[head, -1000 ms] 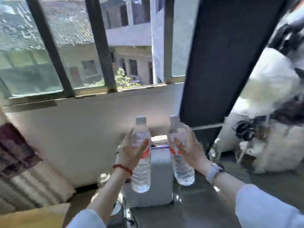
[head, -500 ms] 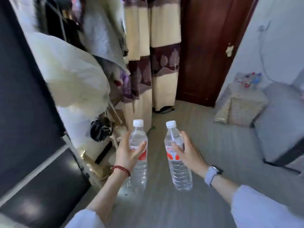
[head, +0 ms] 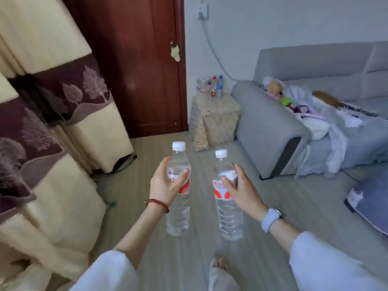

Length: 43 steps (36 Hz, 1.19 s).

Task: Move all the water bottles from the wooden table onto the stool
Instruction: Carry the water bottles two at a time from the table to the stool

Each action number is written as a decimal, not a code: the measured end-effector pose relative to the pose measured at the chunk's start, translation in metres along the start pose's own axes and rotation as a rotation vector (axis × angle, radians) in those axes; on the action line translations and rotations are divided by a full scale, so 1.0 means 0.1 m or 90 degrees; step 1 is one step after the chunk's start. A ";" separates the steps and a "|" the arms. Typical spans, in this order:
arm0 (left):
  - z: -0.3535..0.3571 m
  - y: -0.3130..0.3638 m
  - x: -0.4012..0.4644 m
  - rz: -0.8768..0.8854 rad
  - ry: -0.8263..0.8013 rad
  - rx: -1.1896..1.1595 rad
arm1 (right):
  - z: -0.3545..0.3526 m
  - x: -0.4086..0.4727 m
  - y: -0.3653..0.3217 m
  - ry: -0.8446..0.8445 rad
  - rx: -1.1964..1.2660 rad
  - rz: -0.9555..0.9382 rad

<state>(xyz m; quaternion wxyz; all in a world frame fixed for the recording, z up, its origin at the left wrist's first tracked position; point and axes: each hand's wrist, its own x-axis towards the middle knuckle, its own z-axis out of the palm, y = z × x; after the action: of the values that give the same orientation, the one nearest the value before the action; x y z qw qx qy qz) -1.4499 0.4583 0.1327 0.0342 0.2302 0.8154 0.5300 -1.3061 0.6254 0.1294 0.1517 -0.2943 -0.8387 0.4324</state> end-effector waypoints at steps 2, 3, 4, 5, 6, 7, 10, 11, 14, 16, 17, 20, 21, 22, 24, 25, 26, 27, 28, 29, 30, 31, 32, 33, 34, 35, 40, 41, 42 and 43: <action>0.28 0.03 0.41 -0.003 -0.021 -0.009 | -0.10 0.46 0.11 0.009 0.001 0.001; 0.46 0.06 0.73 -0.006 -0.028 -0.015 | -0.17 0.80 0.16 0.015 0.002 0.001; 0.58 0.09 0.94 -0.006 -0.034 -0.020 | -0.22 1.03 0.17 0.015 -0.006 -0.001; 0.67 0.13 1.10 -0.005 -0.034 -0.019 | -0.27 1.21 0.18 0.014 -0.014 -0.006; 0.87 0.16 1.49 -0.007 -0.029 -0.017 | -0.35 1.63 0.23 0.015 -0.009 -0.002; 0.99 0.19 1.72 -0.010 -0.028 -0.021 | -0.40 1.88 0.24 0.019 -0.004 -0.005; 1.21 0.25 2.28 -0.029 -0.026 -0.042 | -0.50 2.49 0.23 0.032 0.000 -0.026; 1.31 0.25 2.53 -0.038 -0.027 -0.046 | -0.53 2.75 0.25 0.033 0.002 -0.030; 1.56 0.23 3.25 -0.048 -0.035 -0.046 | -0.54 3.53 0.29 0.018 0.007 -0.035; 1.73 0.17 3.75 -0.051 -0.037 -0.037 | -0.51 4.05 0.33 0.014 0.013 -0.037; 1.82 0.13 3.99 -0.047 -0.038 -0.037 | -0.49 4.30 0.35 0.011 0.020 -0.043; 2.10 0.00 4.74 -0.035 -0.029 -0.041 | -0.43 5.10 0.43 0.006 0.042 -0.037; 2.20 -0.05 5.00 -0.037 -0.028 -0.045 | -0.41 5.38 0.45 0.002 0.047 -0.030; 2.30 -0.08 5.26 -0.041 -0.031 -0.050 | -0.40 5.66 0.47 -0.002 0.053 -0.024; 2.51 -0.15 5.78 -0.049 -0.049 -0.059 | -0.42 6.19 0.48 -0.004 0.058 -0.013; 2.60 -0.16 6.00 -0.058 -0.058 -0.062 | -0.43 6.42 0.48 -0.010 0.058 -0.006; 2.71 -0.17 6.23 -0.065 -0.066 -0.066 | -0.46 6.66 0.47 -0.013 0.060 -0.001; 2.81 -0.17 6.47 -0.067 -0.074 -0.067 | -0.49 6.90 0.46 -0.009 0.062 0.000; 2.91 -0.16 6.69 -0.068 -0.083 -0.069 | -0.52 7.13 0.47 -0.004 0.065 0.004; 3.02 -0.14 6.89 -0.068 -0.091 -0.070 | -0.56 7.34 0.47 0.000 0.065 0.010; 3.12 -0.13 7.09 -0.068 -0.100 -0.068 | -0.61 7.54 0.48 0.005 0.065 0.020; 3.23 -0.12 7.27 -0.065 -0.109 -0.063 | -0.64 7.73 0.51 0.010 0.065 0.027; 3.34 -0.12 7.45 -0.063 -0.117 -0.062 | -0.68 7.92 0.54 0.014 0.068 0.033; 3.46 -0.11 7.62 -0.063 -0.123 -0.063 | -0.72 8.11 0.59 0.016 0.076 0.039; 3.58 -0.11 7.80 -0.066 -0.129 -0.064 | -0.75 8.30 0.64 0.018 0.084 0.046; 3.70 -0.12 7.97 -0.069 -0.133 -0.066 | -0.79 8.50 0.71 0.020 0.090 0.053; 4.38 -0.22 8.81 -0.120 -0.160 -0.048 | -0.89 9.56 1.09 0.028 0.085 0.096; 4.53 -0.27 8.97 -0.125 -0.163 -0.041 | -0.91 9.78 1.18 0.028 0.076 0.103; 4.68 -0.31 9.12 -0.123 -0.167 -0.030 | -0.92 10.00 1.27 0.026 0.071 0.108; 4.83 -0.37 9.27 -0.119 -0.173 -0.021 | -0.94 10.21 1.38 0.019 0.069 0.111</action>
<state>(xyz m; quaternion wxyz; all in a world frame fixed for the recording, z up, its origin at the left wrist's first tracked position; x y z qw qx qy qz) -2.1442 1.2377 0.0642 0.1970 0.2220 0.8123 0.5021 -2.0054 1.3854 0.0717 0.1417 -0.3636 -0.7833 0.4839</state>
